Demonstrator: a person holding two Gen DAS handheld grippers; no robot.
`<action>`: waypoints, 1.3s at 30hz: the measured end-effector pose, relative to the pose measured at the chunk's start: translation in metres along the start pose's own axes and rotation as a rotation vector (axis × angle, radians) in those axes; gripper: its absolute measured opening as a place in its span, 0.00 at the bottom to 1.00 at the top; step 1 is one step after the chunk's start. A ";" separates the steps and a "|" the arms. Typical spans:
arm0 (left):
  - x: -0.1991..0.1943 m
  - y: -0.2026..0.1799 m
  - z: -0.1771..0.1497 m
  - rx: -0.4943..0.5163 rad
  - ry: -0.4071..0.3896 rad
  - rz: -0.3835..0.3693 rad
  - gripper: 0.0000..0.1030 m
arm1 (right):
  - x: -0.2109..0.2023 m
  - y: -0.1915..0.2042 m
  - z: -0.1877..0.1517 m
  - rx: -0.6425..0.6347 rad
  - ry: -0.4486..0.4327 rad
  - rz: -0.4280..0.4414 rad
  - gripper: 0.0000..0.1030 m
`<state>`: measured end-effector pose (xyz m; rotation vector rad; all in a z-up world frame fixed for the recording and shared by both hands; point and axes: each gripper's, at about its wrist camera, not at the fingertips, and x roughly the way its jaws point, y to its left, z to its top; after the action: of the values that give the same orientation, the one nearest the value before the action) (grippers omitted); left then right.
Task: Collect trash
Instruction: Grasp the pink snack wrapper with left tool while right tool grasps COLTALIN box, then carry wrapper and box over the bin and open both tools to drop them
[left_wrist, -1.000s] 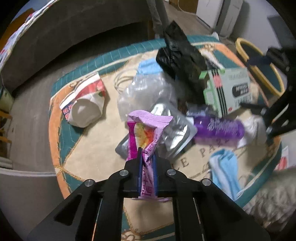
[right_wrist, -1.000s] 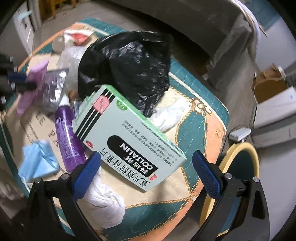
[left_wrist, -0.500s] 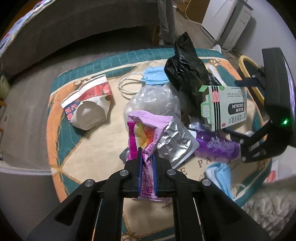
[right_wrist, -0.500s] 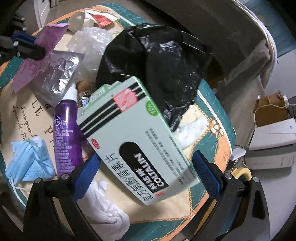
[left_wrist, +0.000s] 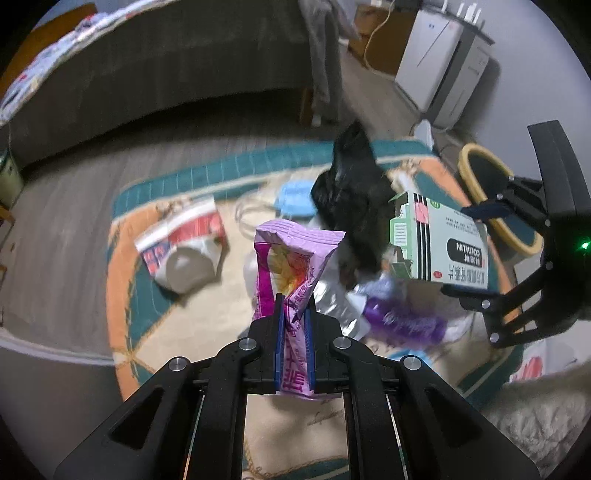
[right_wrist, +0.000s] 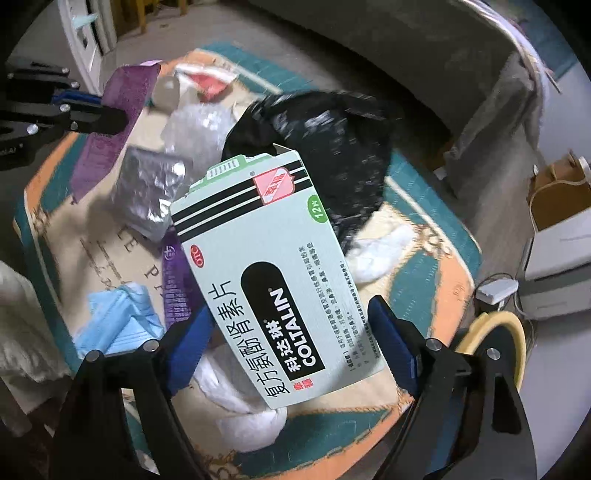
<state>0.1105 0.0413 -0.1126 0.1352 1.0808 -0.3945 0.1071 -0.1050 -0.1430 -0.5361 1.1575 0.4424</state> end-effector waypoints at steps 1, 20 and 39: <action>-0.005 -0.002 0.002 -0.001 -0.016 -0.003 0.10 | -0.006 -0.005 0.000 0.016 -0.013 -0.003 0.78; -0.018 -0.049 0.036 0.033 -0.133 -0.033 0.10 | -0.042 -0.097 -0.039 0.412 -0.087 0.069 0.71; -0.015 -0.131 0.068 0.123 -0.235 -0.054 0.10 | -0.092 -0.210 -0.099 0.790 -0.259 -0.128 0.72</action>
<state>0.1121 -0.0959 -0.0568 0.1650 0.8303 -0.5130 0.1264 -0.3366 -0.0511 0.1354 0.9436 -0.0744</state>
